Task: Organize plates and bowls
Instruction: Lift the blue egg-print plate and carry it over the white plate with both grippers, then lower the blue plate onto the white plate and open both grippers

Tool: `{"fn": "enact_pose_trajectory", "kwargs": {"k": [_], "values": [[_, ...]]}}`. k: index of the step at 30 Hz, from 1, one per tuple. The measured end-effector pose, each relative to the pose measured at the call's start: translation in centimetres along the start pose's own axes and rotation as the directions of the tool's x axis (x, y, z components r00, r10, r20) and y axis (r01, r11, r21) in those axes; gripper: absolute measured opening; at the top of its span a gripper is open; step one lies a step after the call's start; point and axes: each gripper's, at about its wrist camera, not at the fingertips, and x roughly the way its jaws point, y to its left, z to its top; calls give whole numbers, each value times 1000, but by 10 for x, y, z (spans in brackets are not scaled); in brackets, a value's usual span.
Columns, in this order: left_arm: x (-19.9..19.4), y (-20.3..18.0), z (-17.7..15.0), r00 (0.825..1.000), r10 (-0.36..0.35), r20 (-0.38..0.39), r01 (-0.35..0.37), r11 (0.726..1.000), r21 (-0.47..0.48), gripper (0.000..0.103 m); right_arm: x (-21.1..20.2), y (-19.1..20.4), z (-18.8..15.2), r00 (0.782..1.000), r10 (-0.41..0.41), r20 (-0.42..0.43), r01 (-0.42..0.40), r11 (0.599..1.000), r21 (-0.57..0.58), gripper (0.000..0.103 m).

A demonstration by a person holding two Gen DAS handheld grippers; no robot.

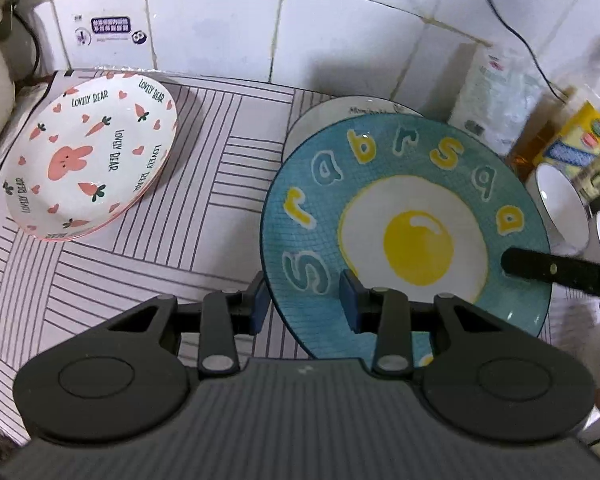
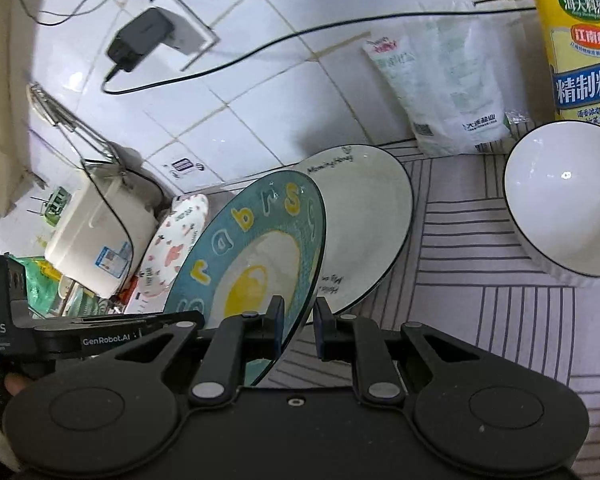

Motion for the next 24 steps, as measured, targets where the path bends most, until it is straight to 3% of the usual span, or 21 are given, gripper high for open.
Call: {"fn": "enact_pose_trajectory", "kwargs": {"k": [18,24], "values": [[44,-5,43,995,31,-92,-30,1000,8,35,37,-38,38,999,10,-30,-8,998,54,19],[52,-8,54,990,36,-135,-33,999,22,35,45,-37,44,999,-36,-41,37,999,35,19]]}}
